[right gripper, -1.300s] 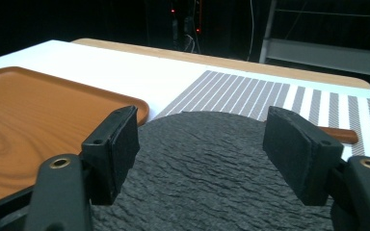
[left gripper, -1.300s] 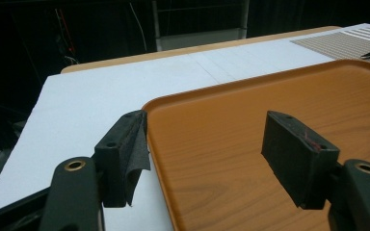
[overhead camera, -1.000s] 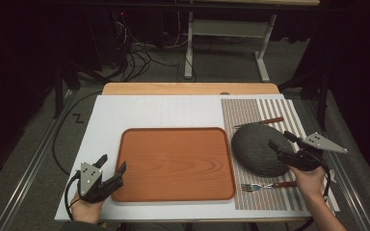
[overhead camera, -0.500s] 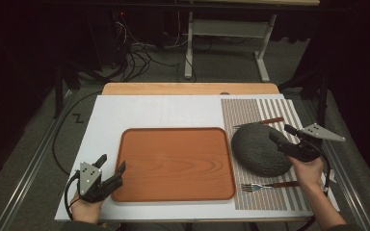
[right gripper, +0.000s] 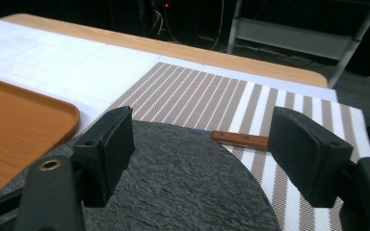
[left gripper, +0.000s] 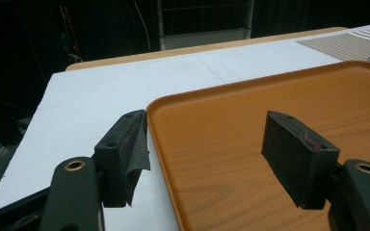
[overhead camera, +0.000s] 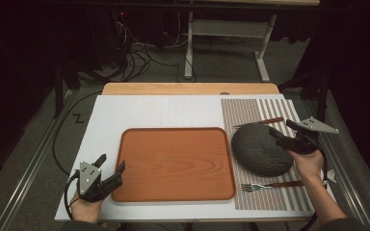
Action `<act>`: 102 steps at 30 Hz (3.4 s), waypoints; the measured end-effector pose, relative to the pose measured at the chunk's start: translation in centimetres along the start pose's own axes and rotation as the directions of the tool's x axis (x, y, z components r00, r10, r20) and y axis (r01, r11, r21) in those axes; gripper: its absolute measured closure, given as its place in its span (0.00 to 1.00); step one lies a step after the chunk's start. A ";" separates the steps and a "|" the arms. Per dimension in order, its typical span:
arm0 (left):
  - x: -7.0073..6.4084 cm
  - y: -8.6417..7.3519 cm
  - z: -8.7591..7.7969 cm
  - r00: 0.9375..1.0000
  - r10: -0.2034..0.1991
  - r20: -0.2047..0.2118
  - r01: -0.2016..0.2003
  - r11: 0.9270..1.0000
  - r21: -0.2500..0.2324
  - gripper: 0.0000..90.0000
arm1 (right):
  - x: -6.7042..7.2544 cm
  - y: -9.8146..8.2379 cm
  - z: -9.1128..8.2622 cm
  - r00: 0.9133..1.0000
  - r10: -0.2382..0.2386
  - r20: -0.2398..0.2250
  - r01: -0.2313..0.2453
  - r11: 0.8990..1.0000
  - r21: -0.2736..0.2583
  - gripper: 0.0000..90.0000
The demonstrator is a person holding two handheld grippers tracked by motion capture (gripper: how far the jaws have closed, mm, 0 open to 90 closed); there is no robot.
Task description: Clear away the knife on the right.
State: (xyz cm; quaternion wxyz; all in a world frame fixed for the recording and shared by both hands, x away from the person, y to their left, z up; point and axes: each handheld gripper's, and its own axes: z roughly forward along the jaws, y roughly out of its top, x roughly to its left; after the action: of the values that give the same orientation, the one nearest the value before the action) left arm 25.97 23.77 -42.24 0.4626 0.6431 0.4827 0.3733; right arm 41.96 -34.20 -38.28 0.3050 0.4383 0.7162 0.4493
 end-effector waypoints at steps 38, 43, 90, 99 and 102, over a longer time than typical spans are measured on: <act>0.2 -0.1 0.0 0.999 0.009 -0.035 -0.009 1.000 0.014 0.37 | -4.0 2.3 5.1 1.000 0.012 -0.012 -0.009 0.974 0.226 0.37; 0.4 -0.3 -0.1 0.999 0.012 -0.044 -0.011 1.000 0.024 0.37 | -4.3 2.3 5.8 1.000 -0.015 -0.021 0.020 0.966 0.257 0.42; 0.9 -1.3 -2.1 0.994 -0.003 -0.105 0.008 0.999 0.045 0.37 | -7.0 1.8 11.7 0.997 -0.002 -0.074 0.036 0.889 0.457 0.49; 1.0 -1.3 -2.0 0.994 -0.003 -0.105 0.008 0.999 0.047 0.37 | -6.5 1.9 12.0 0.996 -0.045 -0.078 0.075 0.888 0.454 0.48; 0.9 -1.3 -2.0 0.994 -0.002 -0.105 0.006 0.999 0.047 0.37 | -6.3 1.8 12.1 0.995 -0.055 -0.080 0.085 0.888 0.452 0.48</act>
State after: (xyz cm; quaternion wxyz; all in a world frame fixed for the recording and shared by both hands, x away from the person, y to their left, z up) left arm 23.96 25.29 -42.84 0.4220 0.6323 0.5164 0.3943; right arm 55.36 -34.98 -41.28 0.1867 0.4564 0.8263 0.2720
